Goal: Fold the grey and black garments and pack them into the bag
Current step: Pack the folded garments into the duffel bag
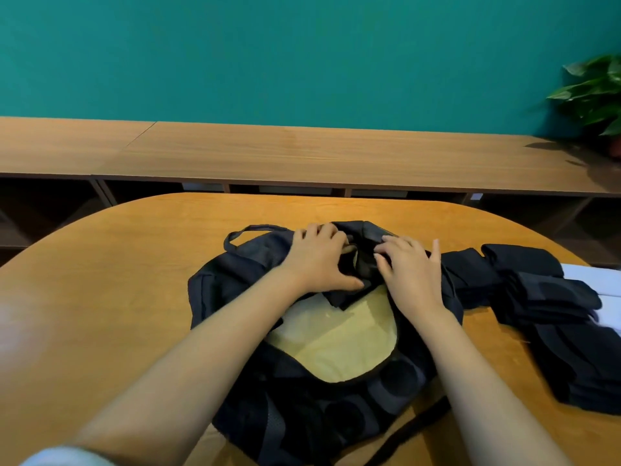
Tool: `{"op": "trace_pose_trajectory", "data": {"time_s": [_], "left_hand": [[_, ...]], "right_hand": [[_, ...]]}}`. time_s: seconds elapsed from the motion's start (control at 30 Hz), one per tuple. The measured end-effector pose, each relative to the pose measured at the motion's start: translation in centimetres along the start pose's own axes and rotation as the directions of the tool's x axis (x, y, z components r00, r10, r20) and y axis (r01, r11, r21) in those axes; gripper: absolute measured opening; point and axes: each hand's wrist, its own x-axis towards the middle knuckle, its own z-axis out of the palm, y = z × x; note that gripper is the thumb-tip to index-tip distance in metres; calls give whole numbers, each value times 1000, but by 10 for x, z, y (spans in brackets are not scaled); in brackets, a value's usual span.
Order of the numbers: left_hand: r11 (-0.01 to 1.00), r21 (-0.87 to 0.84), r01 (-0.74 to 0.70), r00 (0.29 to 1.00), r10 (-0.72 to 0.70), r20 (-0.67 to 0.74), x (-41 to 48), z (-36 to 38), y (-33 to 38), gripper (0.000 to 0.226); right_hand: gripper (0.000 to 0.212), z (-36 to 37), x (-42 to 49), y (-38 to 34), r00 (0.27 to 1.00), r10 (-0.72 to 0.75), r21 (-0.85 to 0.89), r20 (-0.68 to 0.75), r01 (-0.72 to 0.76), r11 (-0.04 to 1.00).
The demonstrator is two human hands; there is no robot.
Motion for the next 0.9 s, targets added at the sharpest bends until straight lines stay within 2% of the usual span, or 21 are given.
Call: {"op": "trace_pose_trajectory", "data": {"time_s": [0.07,0.17,0.23,0.33,0.43,0.6,0.73,0.9], "left_hand": [[998,17,63,997,-63,39,0,22,14,111],[988,73,139,990,-139,-5,4,42,25,121],[977,101,186,982,-181,-56,8,47,28,122],[966,130,223,974,-215,-72,12,53,35,122],[961,133,241,971,-237,-43,16,52,35,120],[958,114,263,961,-250,-117,22,45,2,97],[961,152,233,971,-220,-95,17,53,9,113],[976,103,194,974,-179,-140,18,56,-1,104]], "right_hand": [[19,5,5,7,1000,-4,41,-16,4,999],[19,10,6,10,997,9,73,-81,-3,997],[28,14,5,10,996,36,55,-80,-32,998],[41,22,1,14,996,89,16,3,-89,996],[40,30,-3,18,996,87,-9,27,-87,996],[40,39,-5,22,996,77,5,38,-77,997],[39,43,-6,21,997,74,-3,33,-74,997],[39,38,-7,21,997,59,19,42,-59,998]]}}
